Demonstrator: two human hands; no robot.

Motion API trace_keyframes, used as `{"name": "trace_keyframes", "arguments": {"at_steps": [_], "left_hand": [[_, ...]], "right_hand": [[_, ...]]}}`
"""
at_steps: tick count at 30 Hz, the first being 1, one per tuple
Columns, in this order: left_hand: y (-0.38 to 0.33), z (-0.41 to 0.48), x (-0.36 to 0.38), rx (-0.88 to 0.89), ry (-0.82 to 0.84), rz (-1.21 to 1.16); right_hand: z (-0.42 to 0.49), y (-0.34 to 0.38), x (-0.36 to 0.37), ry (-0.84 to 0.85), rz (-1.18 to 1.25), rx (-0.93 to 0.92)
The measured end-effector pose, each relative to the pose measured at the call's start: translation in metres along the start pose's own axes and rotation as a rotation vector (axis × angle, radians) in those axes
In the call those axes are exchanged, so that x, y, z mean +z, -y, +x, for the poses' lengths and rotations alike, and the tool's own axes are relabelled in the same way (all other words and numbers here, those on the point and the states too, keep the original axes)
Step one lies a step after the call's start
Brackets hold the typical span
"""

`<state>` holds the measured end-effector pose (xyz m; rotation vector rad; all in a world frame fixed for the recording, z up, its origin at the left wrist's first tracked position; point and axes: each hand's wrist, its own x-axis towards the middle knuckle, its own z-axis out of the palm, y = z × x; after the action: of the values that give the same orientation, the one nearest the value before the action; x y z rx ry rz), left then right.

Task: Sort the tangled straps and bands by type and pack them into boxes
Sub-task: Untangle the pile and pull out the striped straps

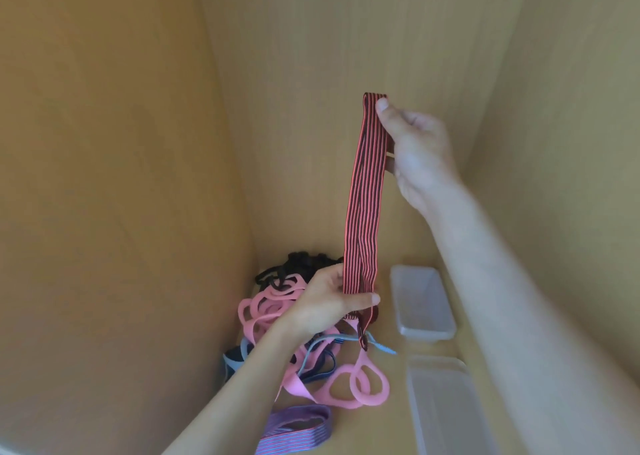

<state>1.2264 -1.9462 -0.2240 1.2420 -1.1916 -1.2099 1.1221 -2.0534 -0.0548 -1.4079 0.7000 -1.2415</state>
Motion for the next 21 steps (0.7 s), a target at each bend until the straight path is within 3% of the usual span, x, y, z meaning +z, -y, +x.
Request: {"name": "trace_keyframes", "arguments": {"at_steps": [6,10,16,21], "left_hand": [[-0.034,0.017,-0.002,0.048,-0.04,0.061],[-0.043,0.02,-0.006,0.009,-0.032,0.184],[-0.041,0.025,-0.011,-0.094,-0.007,0.12],[-0.035,0.019,-0.016,-0.069,0.044,0.003]], "right_hand": [[0.008,-0.006,0.004,-0.018,-0.044,0.007],[0.014,0.0,0.005,-0.041,-0.116,-0.068],[0.027,0.0,0.011,-0.044,-0.167,-0.085],[0.041,0.014,0.005,-0.247,-0.083,-0.128]]}}
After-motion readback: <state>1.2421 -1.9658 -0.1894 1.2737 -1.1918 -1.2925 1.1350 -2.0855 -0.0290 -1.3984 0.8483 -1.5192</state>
